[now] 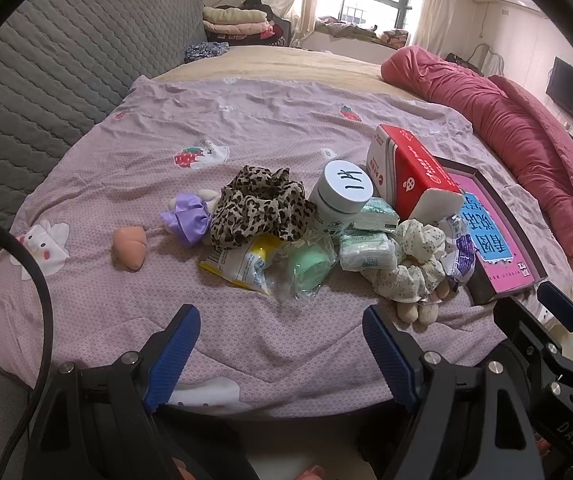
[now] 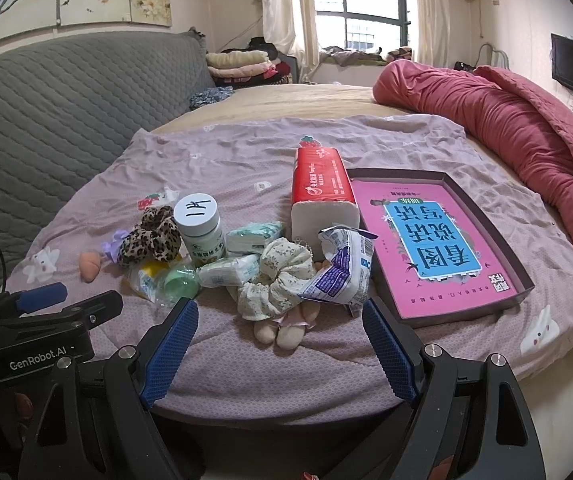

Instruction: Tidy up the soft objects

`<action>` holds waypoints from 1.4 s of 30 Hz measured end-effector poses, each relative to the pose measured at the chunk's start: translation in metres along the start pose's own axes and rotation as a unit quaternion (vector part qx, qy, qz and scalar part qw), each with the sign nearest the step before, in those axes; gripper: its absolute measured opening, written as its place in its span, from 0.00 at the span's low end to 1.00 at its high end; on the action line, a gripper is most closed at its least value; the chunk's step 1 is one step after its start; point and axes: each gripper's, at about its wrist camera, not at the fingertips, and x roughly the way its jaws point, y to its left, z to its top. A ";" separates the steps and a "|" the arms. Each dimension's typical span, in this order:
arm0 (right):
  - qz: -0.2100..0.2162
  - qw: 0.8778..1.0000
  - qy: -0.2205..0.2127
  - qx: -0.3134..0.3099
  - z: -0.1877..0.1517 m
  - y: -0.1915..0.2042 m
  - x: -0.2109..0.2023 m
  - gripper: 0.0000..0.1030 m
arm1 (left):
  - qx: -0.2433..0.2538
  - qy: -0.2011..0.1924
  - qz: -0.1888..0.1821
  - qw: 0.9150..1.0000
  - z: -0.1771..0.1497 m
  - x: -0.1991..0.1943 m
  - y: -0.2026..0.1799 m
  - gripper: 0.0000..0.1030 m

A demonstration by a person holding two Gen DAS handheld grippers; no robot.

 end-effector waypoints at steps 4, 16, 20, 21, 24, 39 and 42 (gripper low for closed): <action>0.000 1.000 0.000 0.000 0.000 0.000 0.000 0.82 | 0.000 0.000 0.000 1.000 0.000 0.000 0.000 0.81; 0.000 1.000 0.001 0.001 0.000 0.000 0.000 0.82 | 0.000 0.001 -0.001 1.000 0.000 -0.001 0.000 0.80; 0.000 1.000 0.001 0.002 0.000 -0.001 0.000 0.82 | -0.001 0.002 0.000 1.000 0.000 -0.001 0.000 0.80; 0.000 1.000 0.002 0.003 -0.001 -0.002 0.000 0.82 | -0.001 0.002 0.000 1.000 0.000 -0.001 0.000 0.80; 0.000 1.000 0.004 0.005 -0.001 -0.002 0.001 0.82 | -0.004 0.002 0.000 1.000 -0.001 -0.001 0.000 0.80; 0.003 1.000 0.018 0.008 0.000 0.000 0.019 0.82 | -0.046 0.011 -0.005 0.999 0.001 0.009 0.029 0.81; 0.003 1.000 0.023 0.009 0.000 0.000 0.025 0.82 | -0.064 0.010 -0.007 0.998 0.004 0.012 0.042 0.81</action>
